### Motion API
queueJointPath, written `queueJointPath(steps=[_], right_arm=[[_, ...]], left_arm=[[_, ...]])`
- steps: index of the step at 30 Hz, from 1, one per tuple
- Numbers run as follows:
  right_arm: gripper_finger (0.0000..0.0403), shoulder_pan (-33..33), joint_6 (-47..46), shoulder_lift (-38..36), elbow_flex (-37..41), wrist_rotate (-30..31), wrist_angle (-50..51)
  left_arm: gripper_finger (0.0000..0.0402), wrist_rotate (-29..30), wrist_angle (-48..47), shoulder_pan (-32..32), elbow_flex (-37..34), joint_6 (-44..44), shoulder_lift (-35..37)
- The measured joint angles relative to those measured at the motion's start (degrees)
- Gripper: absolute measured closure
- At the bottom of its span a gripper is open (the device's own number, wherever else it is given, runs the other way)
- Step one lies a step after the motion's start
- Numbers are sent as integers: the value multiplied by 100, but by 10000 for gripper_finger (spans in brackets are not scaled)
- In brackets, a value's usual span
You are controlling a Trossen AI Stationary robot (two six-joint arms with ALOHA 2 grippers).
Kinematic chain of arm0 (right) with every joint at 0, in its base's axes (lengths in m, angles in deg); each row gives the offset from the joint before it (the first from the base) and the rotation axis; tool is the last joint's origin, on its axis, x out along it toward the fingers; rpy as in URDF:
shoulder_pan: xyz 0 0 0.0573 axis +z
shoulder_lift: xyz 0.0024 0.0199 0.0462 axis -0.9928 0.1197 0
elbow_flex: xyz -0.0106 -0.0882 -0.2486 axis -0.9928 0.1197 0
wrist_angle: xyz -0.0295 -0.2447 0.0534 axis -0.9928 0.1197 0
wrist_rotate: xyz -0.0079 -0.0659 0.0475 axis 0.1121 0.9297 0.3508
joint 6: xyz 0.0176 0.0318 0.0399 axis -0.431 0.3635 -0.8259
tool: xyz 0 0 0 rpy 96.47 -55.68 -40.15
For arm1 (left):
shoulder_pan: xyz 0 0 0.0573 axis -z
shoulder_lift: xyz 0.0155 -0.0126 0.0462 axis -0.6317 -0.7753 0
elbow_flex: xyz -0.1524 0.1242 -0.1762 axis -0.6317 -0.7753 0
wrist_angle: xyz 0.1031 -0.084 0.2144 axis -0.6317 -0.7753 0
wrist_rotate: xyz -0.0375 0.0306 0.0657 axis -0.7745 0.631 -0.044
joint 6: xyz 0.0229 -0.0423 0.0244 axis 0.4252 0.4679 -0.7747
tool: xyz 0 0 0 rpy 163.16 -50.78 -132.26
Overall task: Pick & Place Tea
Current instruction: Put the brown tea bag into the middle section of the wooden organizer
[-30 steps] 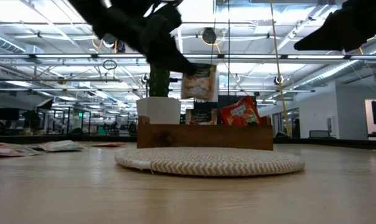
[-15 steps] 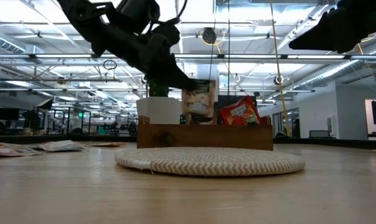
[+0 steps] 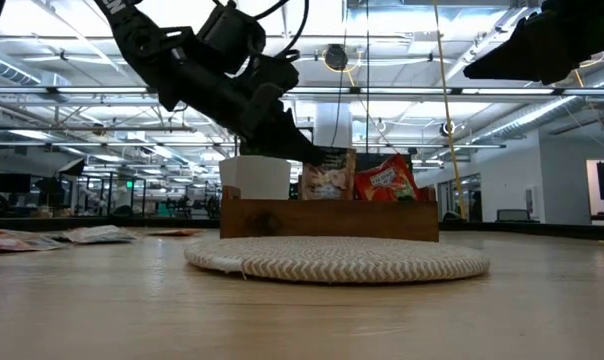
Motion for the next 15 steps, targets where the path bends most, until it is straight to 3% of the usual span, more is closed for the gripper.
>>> queueJointPath(steps=[15], right_arm=[[243,0,0,0,0,-4,1]], left_arm=[[401,-42,-93,-90,4,-15,-112]])
